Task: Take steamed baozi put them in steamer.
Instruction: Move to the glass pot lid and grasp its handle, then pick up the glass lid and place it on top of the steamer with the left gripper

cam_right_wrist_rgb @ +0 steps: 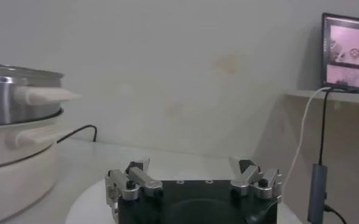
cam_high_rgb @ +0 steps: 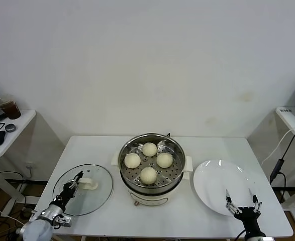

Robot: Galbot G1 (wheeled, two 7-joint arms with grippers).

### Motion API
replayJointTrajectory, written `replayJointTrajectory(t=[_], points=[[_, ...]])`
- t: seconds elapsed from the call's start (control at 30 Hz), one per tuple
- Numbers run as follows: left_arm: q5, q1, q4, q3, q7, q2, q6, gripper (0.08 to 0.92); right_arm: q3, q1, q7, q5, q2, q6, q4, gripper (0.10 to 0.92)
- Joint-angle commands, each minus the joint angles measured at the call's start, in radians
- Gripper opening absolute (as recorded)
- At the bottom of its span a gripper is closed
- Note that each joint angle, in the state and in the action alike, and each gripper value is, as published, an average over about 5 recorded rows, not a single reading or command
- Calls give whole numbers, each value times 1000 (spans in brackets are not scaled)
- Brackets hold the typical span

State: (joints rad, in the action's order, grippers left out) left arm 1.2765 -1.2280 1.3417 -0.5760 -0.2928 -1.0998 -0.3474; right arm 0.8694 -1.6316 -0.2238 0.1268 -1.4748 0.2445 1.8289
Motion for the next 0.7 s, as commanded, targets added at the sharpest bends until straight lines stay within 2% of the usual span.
replayJointTrajectory(t=[0.03,0.17,0.33,0.43,0.53,0.7], points=[[-152,-150,254,-8,2,53,153,170,-13,-6,-1,1,6,8,-5,823],[-255,-276,453,-34,35,118,320,170,-26,-26,-3,-12,15,10,22,823],[-379,-322,658,-107,207,185,491,170,-48,-33,-8,-26,24,10,32,823],[-445,-288,750,-128,298,224,577,170,-64,-36,-10,-31,28,11,32,823],[-508,-229,826,-79,355,267,660,170,-77,-34,-11,-35,28,11,30,823],[-537,-37,854,198,387,300,817,170,-84,-17,-7,-65,17,23,10,823]])
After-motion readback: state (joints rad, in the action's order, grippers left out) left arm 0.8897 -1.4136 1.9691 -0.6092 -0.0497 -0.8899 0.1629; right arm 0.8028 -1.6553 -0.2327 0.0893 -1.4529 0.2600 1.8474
